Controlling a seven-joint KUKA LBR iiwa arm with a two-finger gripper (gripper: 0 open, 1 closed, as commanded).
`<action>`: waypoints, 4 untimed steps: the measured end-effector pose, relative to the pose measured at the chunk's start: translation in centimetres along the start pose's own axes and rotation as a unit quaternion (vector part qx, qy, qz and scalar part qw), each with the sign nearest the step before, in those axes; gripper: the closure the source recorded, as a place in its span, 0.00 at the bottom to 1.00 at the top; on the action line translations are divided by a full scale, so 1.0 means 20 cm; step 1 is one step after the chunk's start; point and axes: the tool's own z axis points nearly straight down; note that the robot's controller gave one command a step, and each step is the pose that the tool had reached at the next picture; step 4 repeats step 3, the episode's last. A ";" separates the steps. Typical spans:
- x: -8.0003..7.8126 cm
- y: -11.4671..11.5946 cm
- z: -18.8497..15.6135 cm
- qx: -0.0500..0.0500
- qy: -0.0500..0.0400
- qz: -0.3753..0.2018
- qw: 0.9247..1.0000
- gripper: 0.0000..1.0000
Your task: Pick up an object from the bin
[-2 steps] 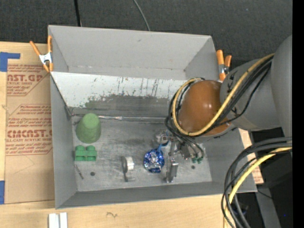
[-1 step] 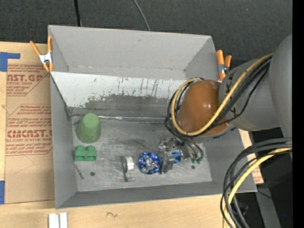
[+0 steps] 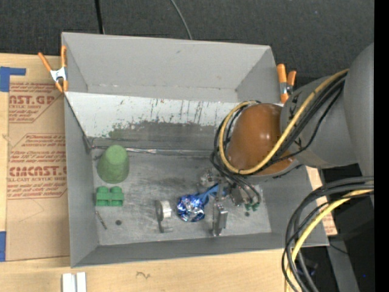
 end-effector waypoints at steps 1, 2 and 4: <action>-0.01 0.00 0.00 0.000 -0.003 0.000 1.000 1.00; 0.10 0.06 0.00 0.000 -0.003 0.003 1.000 1.00; 0.13 -0.06 -0.67 0.002 -0.005 -0.063 0.998 1.00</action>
Offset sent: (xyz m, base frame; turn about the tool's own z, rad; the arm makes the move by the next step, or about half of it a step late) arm 0.0000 0.0000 0.0000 0.0000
